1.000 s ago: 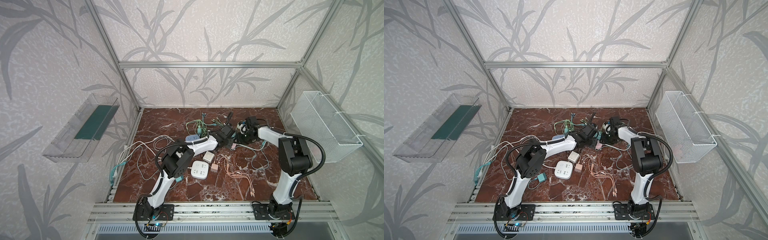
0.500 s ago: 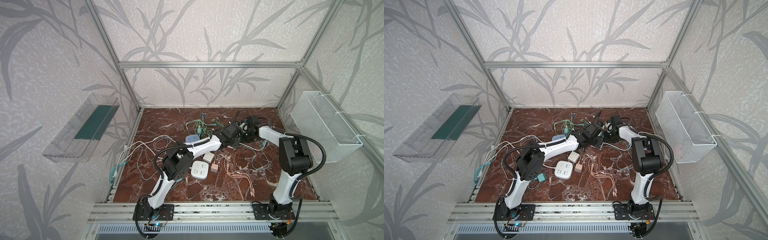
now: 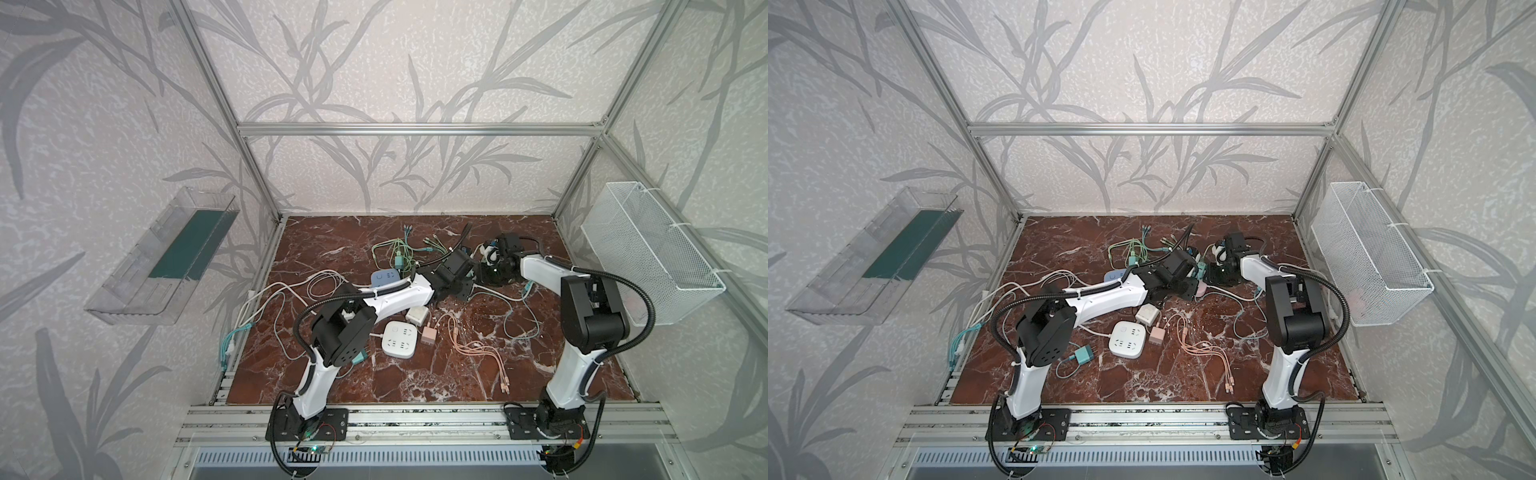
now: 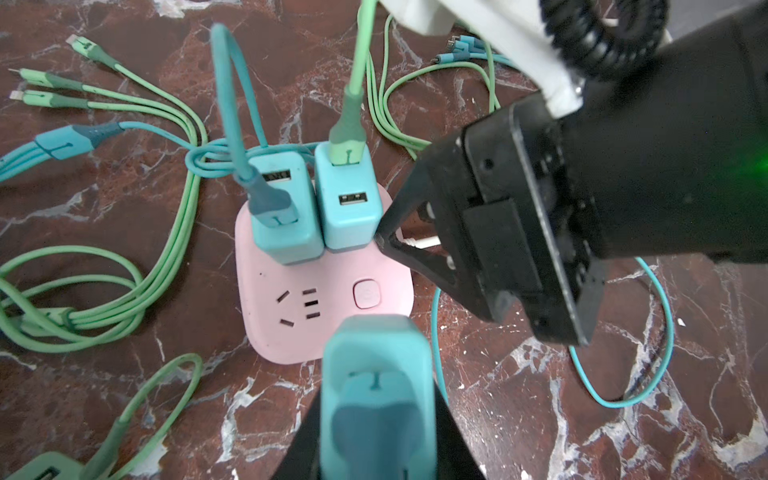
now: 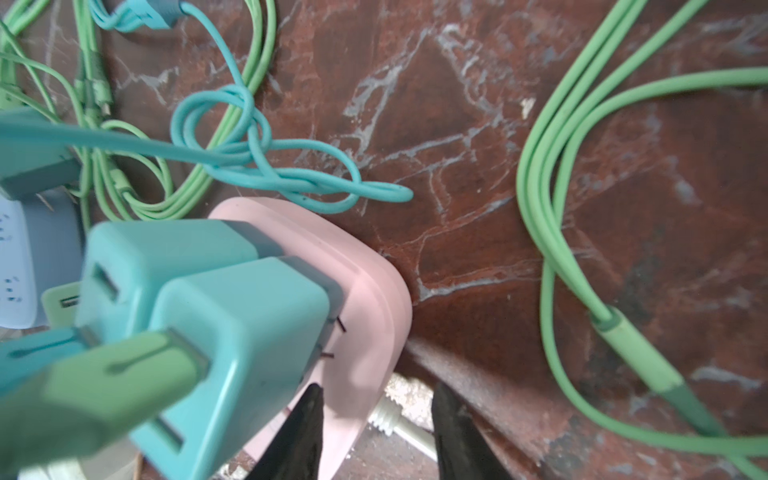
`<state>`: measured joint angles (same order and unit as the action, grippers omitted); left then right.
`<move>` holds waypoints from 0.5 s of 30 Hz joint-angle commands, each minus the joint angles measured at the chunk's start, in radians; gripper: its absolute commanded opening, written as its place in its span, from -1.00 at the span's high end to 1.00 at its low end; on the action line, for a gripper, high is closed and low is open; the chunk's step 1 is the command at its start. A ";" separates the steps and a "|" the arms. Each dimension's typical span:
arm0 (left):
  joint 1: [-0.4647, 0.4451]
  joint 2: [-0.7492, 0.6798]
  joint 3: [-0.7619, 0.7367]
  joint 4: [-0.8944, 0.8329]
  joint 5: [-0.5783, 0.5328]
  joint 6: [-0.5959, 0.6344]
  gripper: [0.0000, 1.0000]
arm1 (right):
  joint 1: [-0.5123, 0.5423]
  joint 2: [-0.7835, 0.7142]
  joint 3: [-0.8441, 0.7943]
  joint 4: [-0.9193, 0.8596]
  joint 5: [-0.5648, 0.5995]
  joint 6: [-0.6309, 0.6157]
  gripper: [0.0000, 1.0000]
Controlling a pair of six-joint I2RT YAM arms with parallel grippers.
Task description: Pull the plug off the socket
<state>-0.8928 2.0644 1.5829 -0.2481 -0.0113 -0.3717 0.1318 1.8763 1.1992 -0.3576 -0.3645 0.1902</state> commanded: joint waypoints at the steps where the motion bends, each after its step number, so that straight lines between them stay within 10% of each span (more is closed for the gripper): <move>1: 0.001 -0.061 -0.038 0.057 0.043 -0.061 0.47 | -0.006 -0.062 -0.021 0.050 -0.058 0.007 0.07; 15: 0.000 -0.078 -0.168 0.154 0.210 -0.190 0.45 | -0.016 -0.154 -0.093 0.106 -0.049 -0.027 -0.01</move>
<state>-0.8928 2.0304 1.4242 -0.1390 0.1505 -0.5278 0.1223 1.7657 1.1275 -0.2733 -0.4110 0.1818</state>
